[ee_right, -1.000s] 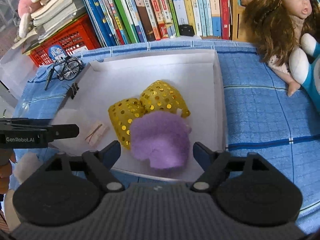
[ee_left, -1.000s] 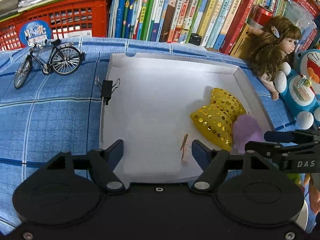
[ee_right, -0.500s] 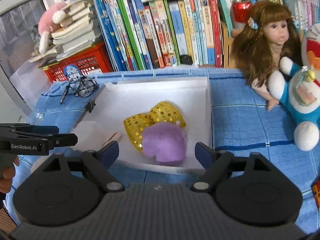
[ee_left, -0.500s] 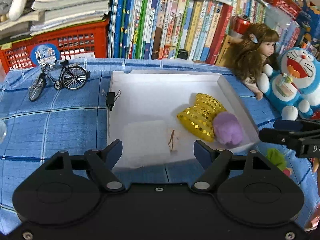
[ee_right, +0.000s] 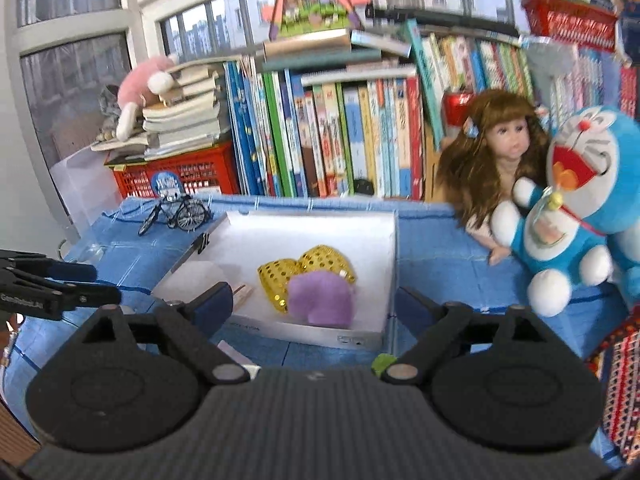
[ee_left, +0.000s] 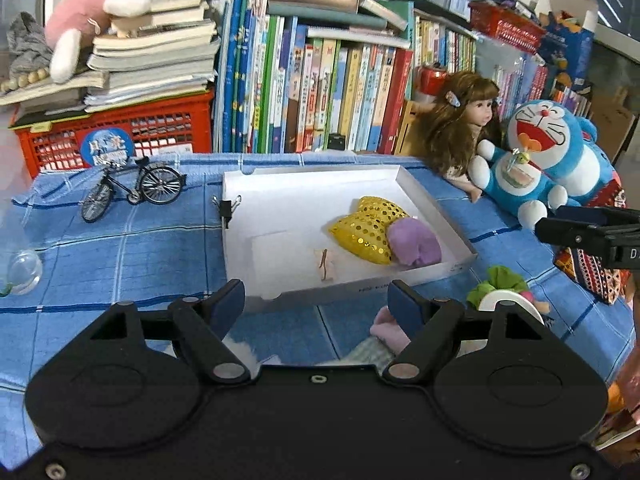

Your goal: Organize soft objects

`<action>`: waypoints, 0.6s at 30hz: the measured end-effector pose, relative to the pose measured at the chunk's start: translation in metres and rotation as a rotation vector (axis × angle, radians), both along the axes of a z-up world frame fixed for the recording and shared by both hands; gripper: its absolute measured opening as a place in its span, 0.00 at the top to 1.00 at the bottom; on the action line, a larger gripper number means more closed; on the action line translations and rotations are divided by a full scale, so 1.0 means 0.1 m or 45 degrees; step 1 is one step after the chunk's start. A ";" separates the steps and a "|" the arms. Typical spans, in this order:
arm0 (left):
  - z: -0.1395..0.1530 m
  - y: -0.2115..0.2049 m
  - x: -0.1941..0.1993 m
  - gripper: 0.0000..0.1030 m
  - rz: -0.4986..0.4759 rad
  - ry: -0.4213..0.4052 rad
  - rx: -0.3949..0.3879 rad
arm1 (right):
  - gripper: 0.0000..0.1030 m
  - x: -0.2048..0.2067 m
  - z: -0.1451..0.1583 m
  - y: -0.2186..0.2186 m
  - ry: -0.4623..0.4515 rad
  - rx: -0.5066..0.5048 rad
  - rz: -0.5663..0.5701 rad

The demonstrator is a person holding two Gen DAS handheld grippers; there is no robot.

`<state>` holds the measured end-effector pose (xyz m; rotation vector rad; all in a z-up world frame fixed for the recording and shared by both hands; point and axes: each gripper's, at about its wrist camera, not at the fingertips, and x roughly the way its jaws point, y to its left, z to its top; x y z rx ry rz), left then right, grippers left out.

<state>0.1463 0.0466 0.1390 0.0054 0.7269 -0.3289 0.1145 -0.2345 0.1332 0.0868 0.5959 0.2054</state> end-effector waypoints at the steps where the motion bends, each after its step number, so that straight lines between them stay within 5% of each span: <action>1: 0.01 0.03 -0.05 0.25 0.005 -0.009 -0.005 | 0.08 -0.05 0.00 -0.01 -0.023 -0.011 -0.004; 9: -0.06 0.36 -0.40 0.24 0.073 -0.043 -0.042 | 0.07 -0.45 -0.09 -0.11 -0.110 -0.057 -0.035; 18: -0.40 0.66 -0.78 0.17 0.134 -0.066 -0.071 | 0.00 -0.79 -0.52 -0.20 -0.162 -0.049 -0.055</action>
